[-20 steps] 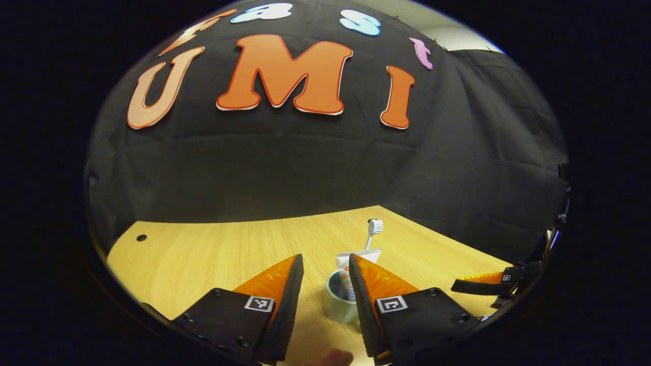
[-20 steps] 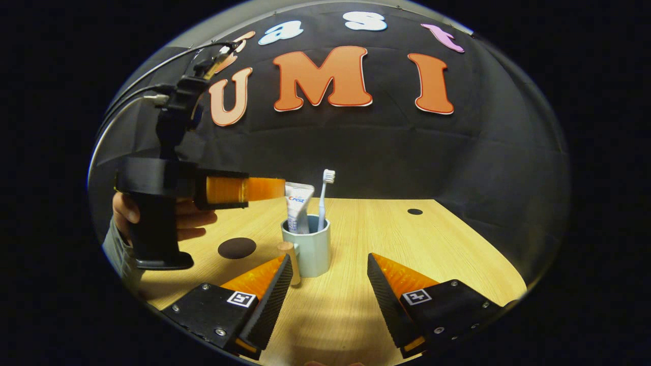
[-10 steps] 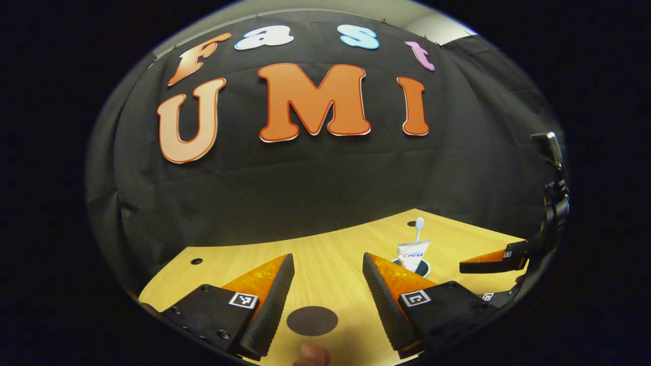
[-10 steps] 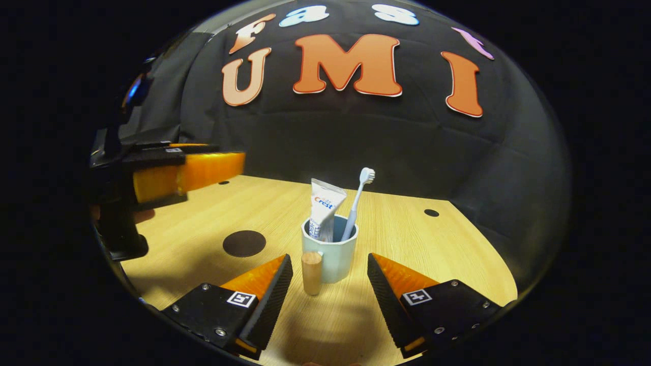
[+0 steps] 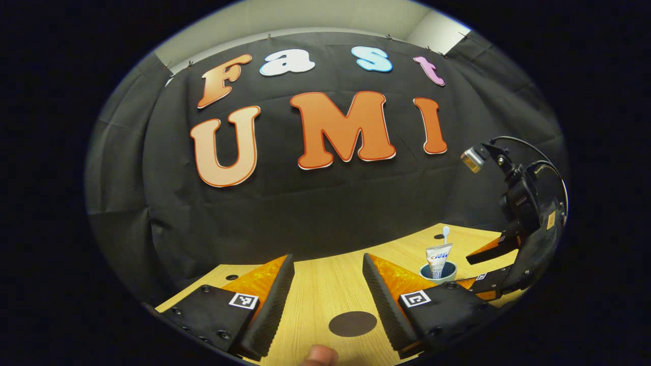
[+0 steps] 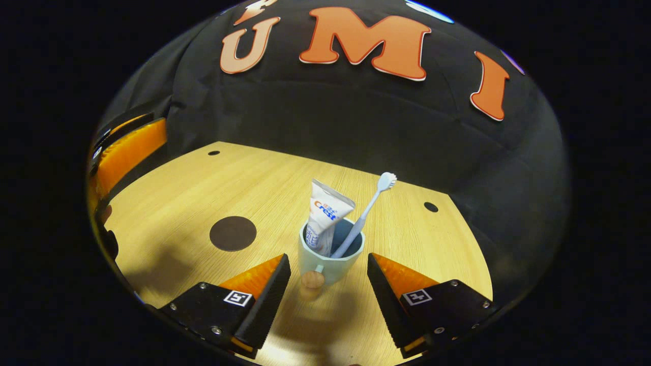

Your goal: Put the toothbrush and toothpaste on the desktop into the cup, then pick up the cup and place it on the coaster on the desktop.

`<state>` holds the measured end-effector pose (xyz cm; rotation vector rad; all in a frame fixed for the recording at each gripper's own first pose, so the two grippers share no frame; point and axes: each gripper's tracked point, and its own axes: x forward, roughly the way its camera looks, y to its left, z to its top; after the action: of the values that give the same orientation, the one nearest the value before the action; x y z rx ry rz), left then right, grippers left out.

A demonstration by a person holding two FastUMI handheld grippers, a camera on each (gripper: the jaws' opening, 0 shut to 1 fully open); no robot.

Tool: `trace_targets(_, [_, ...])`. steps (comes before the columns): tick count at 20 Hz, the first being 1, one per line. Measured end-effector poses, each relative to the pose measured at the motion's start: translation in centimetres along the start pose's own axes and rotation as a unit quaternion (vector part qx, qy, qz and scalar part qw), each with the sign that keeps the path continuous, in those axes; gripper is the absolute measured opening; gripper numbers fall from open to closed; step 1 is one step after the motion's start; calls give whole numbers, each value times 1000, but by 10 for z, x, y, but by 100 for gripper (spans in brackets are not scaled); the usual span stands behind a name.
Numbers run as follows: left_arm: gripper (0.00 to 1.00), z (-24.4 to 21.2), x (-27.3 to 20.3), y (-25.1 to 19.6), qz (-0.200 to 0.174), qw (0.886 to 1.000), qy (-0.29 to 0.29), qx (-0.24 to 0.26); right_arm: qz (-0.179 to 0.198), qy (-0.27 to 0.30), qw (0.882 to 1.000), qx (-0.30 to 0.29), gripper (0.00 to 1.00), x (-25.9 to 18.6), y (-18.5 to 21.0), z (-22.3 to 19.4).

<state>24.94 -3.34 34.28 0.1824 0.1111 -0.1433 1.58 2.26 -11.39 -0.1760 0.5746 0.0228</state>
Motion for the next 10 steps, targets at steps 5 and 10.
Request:
trace_targets(5, [86,-6,-2,24,15,1000,-4,-12,-3,87,996,14,91,14,-4,-17])
trace_targets(10, [86,-20,1,37,17,999,2,-27,9,165,985,42,81,26,-1,-28])
